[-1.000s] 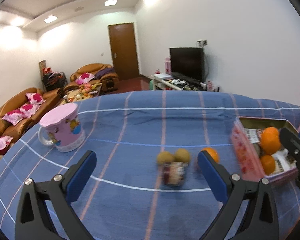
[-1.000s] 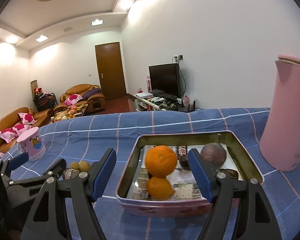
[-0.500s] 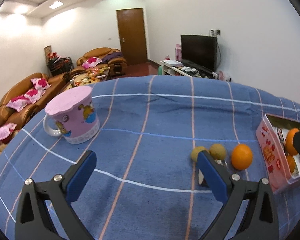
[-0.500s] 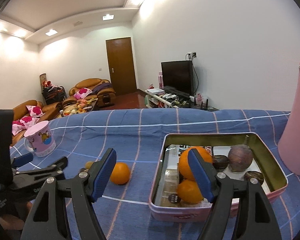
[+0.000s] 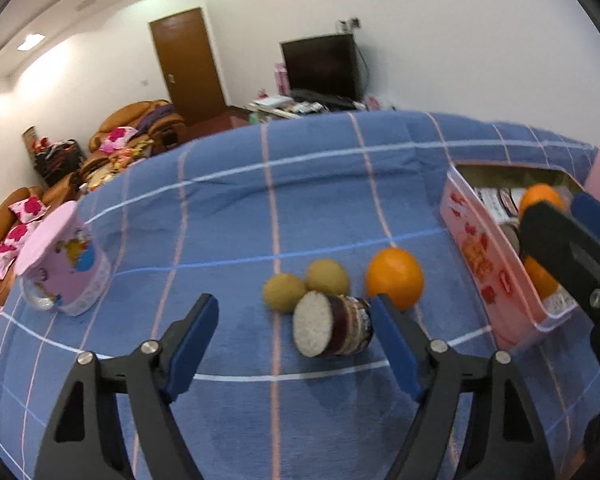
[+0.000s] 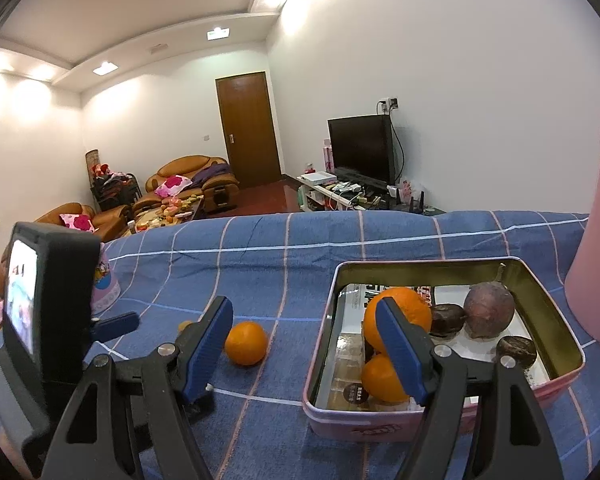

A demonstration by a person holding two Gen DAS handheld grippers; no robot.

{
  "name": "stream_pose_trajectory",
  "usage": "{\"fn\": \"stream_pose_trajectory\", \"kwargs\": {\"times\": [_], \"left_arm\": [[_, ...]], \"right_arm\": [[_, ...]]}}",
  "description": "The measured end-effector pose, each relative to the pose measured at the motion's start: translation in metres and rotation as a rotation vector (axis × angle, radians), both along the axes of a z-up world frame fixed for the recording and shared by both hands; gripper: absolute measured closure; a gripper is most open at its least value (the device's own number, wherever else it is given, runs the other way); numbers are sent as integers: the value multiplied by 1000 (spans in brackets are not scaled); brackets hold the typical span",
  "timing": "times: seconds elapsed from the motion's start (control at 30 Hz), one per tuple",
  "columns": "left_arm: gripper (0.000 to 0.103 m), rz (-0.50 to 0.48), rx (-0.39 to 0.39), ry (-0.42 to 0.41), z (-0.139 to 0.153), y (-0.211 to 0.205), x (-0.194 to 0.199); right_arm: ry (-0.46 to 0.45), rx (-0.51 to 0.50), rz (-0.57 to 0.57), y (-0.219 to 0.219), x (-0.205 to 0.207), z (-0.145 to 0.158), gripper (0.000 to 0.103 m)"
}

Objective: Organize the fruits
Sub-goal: 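Grasp the wrapped roll with the left tool while the right tool grasps an orange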

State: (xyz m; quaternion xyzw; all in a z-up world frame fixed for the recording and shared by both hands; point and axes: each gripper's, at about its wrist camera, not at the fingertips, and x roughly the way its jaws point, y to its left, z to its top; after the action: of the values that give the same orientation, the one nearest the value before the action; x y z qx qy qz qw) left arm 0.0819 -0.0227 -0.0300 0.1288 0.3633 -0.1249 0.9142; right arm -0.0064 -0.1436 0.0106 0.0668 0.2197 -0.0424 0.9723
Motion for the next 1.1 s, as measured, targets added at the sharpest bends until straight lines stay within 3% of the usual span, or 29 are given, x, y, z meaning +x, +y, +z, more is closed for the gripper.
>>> {"fn": "stream_pose_trajectory", "kwargs": {"times": [0.17,0.3,0.37,0.47,0.67,0.8,0.93,1.1], "left_arm": [[28,-2,-18,75,-8,1,6],[49,-23,-93,168,-15,5,14],[52,-23,-109,173,-14,6,14],[67,-28,-126,171,-12,8,12],[67,26,-196,139,-5,26,7],[67,76,-165,47,5,37,-1],[67,132,-168,-8,16,57,-4],[67,181,-224,7,14,85,4]], "right_arm": [[5,-11,-3,2,1,0,28],[11,-5,-12,0,2,-1,28],[15,-7,-12,1,3,-1,28],[21,-18,-9,2,4,-1,28],[32,-46,15,11,9,-2,28],[51,-83,52,23,17,-3,32],[119,-129,112,37,31,-9,49],[224,-186,168,53,56,-21,50]]}}
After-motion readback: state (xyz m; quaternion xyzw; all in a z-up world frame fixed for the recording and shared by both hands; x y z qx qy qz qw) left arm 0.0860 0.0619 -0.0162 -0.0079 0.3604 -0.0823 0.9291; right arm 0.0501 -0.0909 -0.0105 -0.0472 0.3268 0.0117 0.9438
